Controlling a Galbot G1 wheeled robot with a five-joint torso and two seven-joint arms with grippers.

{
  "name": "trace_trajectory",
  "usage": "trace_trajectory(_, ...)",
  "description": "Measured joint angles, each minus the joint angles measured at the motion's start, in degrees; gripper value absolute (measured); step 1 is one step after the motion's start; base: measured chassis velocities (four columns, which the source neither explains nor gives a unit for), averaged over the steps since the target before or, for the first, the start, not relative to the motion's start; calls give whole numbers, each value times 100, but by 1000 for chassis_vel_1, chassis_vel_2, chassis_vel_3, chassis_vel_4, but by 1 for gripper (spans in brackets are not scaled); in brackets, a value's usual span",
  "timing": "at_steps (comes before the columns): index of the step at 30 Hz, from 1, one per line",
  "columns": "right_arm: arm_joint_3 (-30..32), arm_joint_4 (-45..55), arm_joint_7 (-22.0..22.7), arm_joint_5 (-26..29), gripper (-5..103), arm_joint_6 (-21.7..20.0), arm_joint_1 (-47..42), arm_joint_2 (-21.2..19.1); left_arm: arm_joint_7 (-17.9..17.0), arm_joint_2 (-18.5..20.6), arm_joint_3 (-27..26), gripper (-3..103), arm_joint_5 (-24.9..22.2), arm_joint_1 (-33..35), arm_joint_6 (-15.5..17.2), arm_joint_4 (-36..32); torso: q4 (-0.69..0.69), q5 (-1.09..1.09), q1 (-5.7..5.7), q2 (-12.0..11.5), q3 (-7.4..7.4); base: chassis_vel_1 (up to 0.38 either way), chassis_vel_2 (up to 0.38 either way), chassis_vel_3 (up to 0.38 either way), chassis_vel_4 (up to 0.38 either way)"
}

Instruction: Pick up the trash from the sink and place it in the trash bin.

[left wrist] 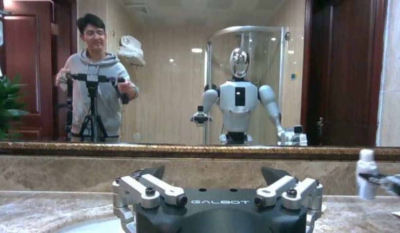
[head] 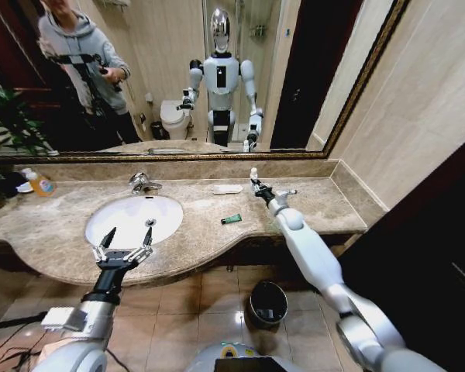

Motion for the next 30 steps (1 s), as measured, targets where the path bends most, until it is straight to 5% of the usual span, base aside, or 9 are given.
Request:
trace_trajectory(13,1295,2581,411,594,12,-64,-2648,-679,0,1,0,100,0,0,0,0,-1,2,-1,0,-1,0,0,0,0)
trace_trajectory(23,2139,3570,169,284,12,310,-4502,-250,0,0,0,100,0,0,0,0,-1,-1,-1,1,-1,0,0,0,0)
trace_trajectory(30,2155,3733,160,-226,12,755,-5380,251,0,0,0,100,0,0,0,0,-1,-1,-1,1,0,0,0,0,0)
